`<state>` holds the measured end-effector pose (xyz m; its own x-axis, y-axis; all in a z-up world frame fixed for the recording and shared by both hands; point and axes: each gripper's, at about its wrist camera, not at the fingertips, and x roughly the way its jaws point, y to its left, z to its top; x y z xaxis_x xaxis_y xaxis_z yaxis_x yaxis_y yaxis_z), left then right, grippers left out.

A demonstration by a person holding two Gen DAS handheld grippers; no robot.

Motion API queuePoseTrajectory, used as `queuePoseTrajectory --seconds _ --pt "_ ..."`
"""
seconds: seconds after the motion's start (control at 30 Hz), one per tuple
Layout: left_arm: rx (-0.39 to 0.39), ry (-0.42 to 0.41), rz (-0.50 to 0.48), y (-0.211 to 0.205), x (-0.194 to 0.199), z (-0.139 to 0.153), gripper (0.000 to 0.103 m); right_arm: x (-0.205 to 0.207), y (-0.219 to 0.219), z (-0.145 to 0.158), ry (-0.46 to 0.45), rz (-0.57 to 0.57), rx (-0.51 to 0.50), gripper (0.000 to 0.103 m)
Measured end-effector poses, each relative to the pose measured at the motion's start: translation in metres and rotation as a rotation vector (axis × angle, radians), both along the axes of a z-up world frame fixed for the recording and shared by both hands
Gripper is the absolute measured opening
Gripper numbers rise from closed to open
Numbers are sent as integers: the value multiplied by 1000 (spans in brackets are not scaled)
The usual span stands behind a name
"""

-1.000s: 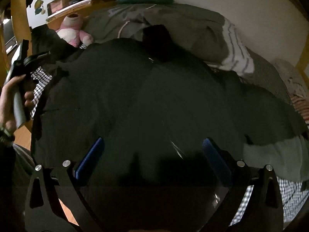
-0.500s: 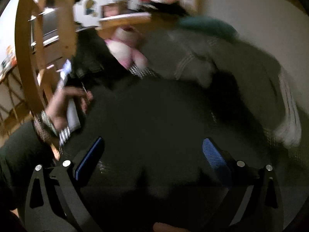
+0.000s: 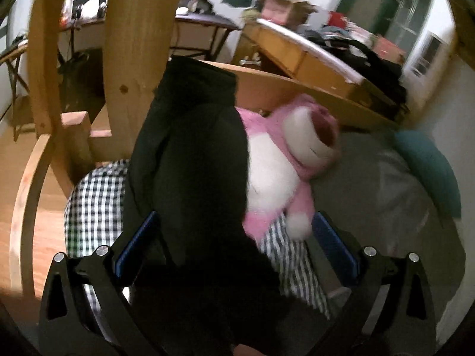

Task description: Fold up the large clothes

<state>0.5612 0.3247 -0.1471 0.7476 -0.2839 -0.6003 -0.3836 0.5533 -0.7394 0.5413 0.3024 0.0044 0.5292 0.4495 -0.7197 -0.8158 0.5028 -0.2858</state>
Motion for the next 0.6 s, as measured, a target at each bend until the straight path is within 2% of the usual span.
queuePoseTrajectory --seconds 0.13,0.2,0.23,0.33,0.43,0.47,0.5,0.6 --pt "59 37 -41 -14 20 3 94 27 54 0 102 22 12 100" --pt "123 70 -65 -22 32 0 94 38 83 -6 181 36 22 100" --pt "188 98 -90 -30 37 1 96 40 98 -13 210 45 10 100" --pt "370 156 -156 -66 37 -6 97 38 134 -41 188 42 -85 100" --pt "449 165 -175 -81 45 -6 97 48 149 -77 182 -31 -206 97" --pt "456 162 -175 -80 45 -7 97 53 147 -85 217 -38 -202 82" --pt "461 160 -175 -80 49 -6 97 56 144 -86 231 -39 -193 60" --pt "482 159 -179 -73 49 -10 97 56 128 -76 190 -31 -161 27"
